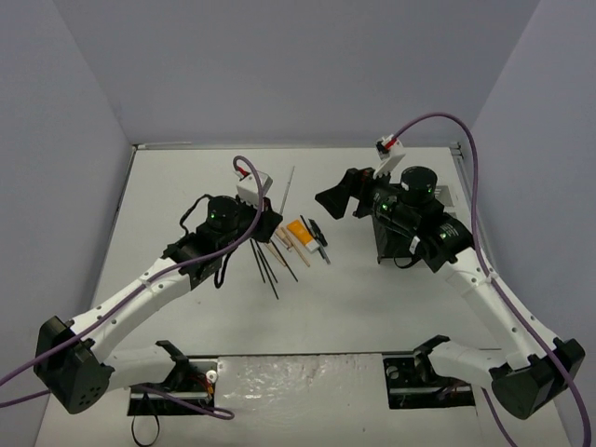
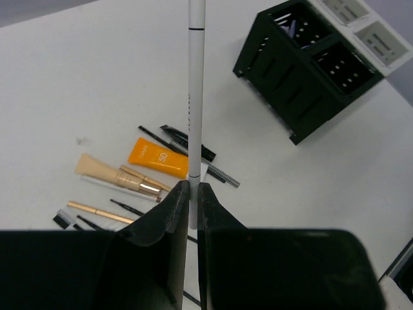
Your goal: Organize the makeup
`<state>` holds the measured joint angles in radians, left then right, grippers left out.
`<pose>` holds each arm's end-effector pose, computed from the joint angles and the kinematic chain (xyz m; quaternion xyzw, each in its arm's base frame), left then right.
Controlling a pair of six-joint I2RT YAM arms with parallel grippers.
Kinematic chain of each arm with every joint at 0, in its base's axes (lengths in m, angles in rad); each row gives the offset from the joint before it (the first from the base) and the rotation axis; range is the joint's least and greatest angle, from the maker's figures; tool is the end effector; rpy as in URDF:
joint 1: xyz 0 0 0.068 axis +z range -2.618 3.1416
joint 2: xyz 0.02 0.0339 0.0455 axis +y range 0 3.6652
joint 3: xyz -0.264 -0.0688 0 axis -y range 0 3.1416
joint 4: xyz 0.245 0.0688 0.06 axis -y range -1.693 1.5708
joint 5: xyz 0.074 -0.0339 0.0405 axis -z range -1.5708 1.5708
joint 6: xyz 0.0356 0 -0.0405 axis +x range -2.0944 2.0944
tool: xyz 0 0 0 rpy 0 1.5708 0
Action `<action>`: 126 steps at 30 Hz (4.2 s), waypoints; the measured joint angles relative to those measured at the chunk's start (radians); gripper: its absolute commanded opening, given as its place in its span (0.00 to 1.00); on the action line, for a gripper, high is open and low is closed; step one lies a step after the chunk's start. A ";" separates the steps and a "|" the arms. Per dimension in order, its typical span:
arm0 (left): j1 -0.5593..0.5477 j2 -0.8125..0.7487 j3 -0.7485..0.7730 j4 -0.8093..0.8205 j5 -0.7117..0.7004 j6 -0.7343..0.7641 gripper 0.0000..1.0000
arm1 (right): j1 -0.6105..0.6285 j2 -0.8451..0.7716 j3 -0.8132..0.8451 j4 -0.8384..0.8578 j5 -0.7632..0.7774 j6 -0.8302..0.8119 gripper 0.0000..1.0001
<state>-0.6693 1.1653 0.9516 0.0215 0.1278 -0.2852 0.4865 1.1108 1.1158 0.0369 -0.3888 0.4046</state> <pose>0.2131 -0.1744 0.3419 0.1869 0.7482 -0.3353 0.5411 0.2185 0.1308 0.4158 -0.1671 0.6728 0.4258 0.5814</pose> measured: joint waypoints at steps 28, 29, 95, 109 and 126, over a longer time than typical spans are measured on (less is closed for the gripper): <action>-0.096 0.047 0.020 0.089 0.099 0.065 0.00 | 0.052 0.165 0.057 0.111 -0.027 0.039 0.14; -0.097 0.048 0.021 0.089 0.101 0.065 0.00 | 0.052 0.166 0.057 0.111 -0.026 0.038 0.10; 0.514 -0.002 0.175 -0.564 -0.068 -0.079 0.97 | -0.569 0.464 -0.013 0.207 0.657 -0.229 0.62; 0.454 0.072 0.175 -0.581 -0.045 -0.194 0.97 | -0.566 0.080 0.021 -0.043 0.353 -0.192 0.90; 0.219 0.194 0.140 -0.553 -0.180 -0.417 0.92 | -0.268 -0.034 -0.124 -0.125 0.110 -0.200 0.80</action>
<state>-0.4507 1.3595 1.0912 -0.5319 -0.0519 -0.7019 0.2189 1.0764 0.9920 -0.0877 -0.2784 0.2044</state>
